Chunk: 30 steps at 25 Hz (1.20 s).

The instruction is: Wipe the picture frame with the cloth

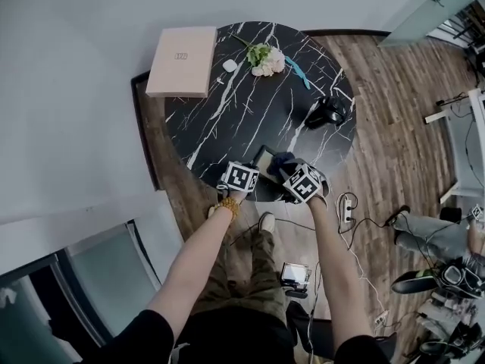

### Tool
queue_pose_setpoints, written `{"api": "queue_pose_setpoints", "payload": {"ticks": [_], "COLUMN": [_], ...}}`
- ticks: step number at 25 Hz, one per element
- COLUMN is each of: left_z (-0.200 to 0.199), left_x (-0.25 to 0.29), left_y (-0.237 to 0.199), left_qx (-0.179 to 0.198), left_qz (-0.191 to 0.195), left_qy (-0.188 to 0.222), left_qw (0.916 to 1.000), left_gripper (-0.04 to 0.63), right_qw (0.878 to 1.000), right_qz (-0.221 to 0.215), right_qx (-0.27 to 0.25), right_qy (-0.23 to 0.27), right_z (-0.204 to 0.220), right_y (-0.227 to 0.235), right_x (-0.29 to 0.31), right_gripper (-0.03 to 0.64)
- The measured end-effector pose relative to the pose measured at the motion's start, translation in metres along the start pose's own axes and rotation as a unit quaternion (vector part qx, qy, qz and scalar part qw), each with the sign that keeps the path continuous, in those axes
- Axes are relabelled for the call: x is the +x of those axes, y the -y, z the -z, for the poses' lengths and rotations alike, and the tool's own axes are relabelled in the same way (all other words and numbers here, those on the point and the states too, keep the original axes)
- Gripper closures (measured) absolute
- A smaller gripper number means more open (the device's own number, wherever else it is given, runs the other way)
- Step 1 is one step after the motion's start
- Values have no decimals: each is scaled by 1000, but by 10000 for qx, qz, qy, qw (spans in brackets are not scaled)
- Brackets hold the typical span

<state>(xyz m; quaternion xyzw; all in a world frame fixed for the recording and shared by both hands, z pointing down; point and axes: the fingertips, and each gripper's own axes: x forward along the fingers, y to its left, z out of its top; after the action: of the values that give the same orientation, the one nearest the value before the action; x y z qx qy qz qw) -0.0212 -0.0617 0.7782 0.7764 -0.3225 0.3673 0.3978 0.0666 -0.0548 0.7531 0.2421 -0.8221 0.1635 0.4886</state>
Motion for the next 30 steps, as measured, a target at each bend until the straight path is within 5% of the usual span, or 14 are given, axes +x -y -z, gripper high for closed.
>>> {"api": "queue_pose_setpoints", "payload": {"ticks": [4,7,21,30], "left_z": [-3,-2,-5,-3], "left_x": [-2,2,-3,1], "left_y": [3,3,3,2], "left_qx": [282,483,250,122], "left_qz": [1,-10,94,132], "left_qy": [-74,-126,-108,-108], "left_qw": [9996,9988,9996,9998], "left_gripper": [489,491,491,491], "right_qw": [9982,9986,9996,9985], "right_qz": [-176,-312,-194,-286], "right_qx": [-110,-402,-201,-128], "right_qy": [558,134,53,-452], "right_z": [-55,-66,-15,27], "right_y": [-4,-16,-27,-35], "right_x": [14,43,27,11], "right_gripper": [595,595,595,595]}}
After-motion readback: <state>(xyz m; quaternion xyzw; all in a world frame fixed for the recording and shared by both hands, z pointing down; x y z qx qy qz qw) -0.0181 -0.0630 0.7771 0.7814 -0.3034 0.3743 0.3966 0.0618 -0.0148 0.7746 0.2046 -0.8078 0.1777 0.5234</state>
